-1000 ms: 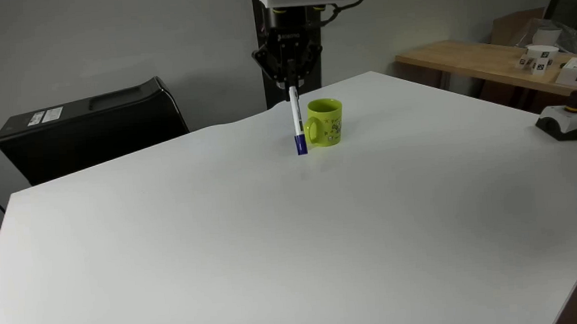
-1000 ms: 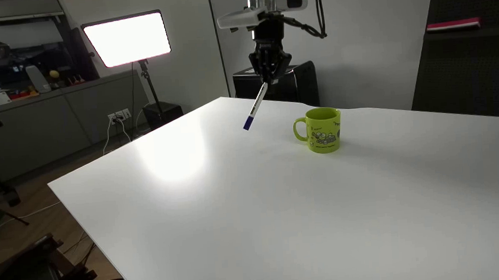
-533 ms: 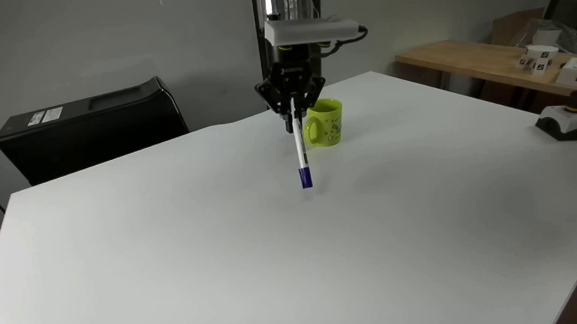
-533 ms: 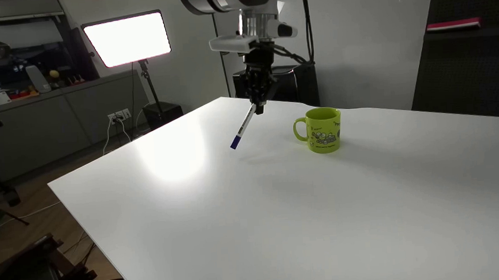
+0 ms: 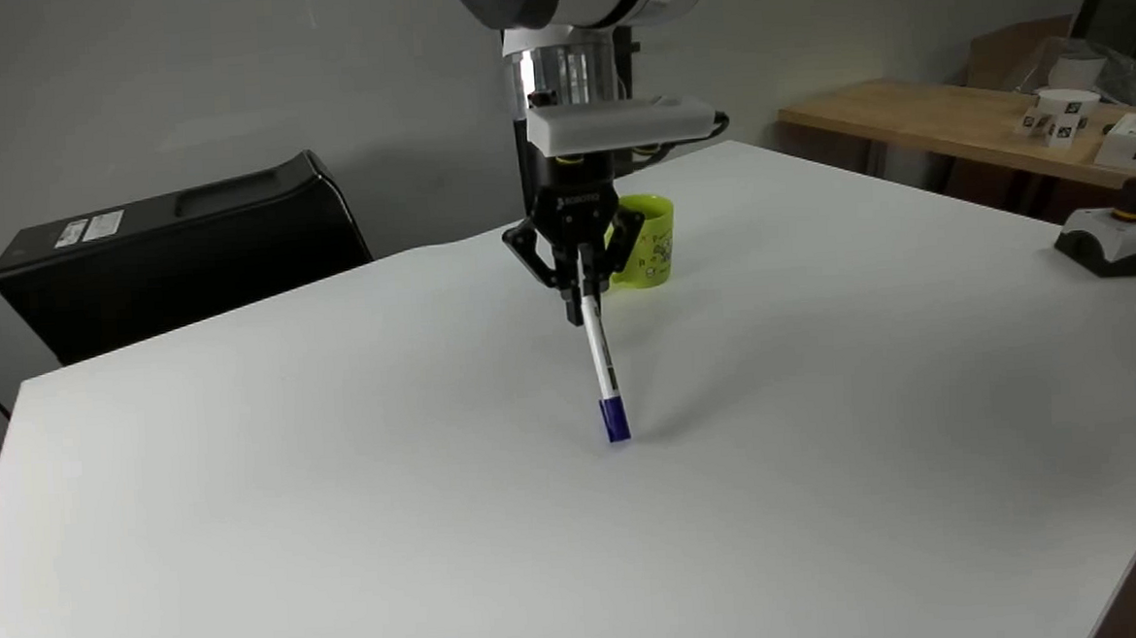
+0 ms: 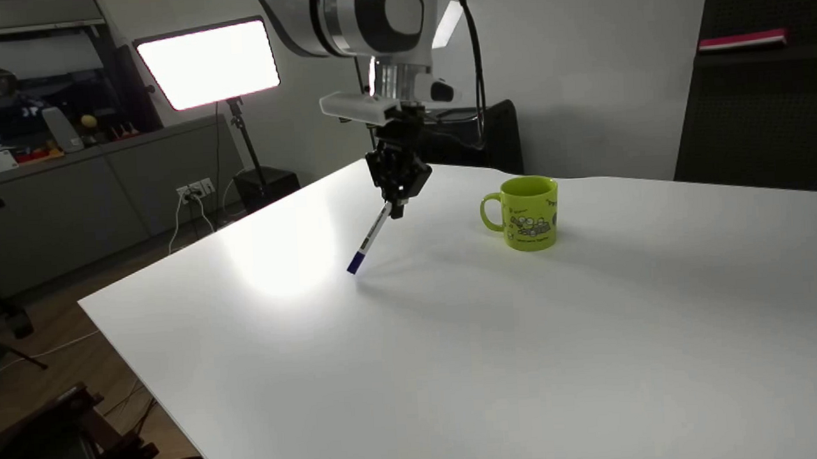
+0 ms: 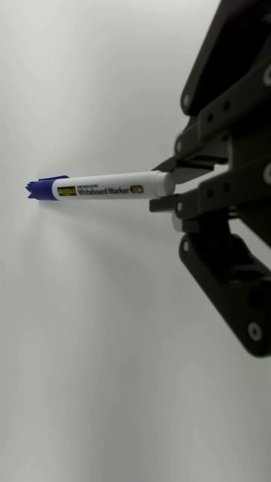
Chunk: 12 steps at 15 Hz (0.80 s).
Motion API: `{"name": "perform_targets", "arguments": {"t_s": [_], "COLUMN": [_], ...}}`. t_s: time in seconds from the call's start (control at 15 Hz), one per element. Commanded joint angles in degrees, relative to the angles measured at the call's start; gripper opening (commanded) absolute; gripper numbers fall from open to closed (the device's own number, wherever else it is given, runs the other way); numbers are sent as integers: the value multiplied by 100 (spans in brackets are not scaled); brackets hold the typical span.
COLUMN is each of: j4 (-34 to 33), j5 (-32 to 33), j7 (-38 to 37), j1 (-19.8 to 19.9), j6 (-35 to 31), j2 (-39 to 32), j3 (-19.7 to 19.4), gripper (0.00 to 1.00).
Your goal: Put the marker on the table
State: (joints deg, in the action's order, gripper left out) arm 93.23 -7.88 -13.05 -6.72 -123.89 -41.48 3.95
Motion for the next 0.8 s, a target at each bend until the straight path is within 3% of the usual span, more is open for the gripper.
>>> {"name": "perform_targets", "arguments": {"t_s": [0.0, 0.07, 0.13, 0.2, 0.73], "j4": [204, 297, 303, 300, 136], "j5": [-36, -9, 2, 18, 245], "j7": [20, 14, 3, -15, -211], "j1": [-31, -37, -35, -33, -82], "j6": [-37, -65, -25, -24, -18], "j2": [106, 147, 166, 194, 610], "j3": [-12, -38, -50, -72, -349], "gripper": [4, 4, 40, 41, 94]}}
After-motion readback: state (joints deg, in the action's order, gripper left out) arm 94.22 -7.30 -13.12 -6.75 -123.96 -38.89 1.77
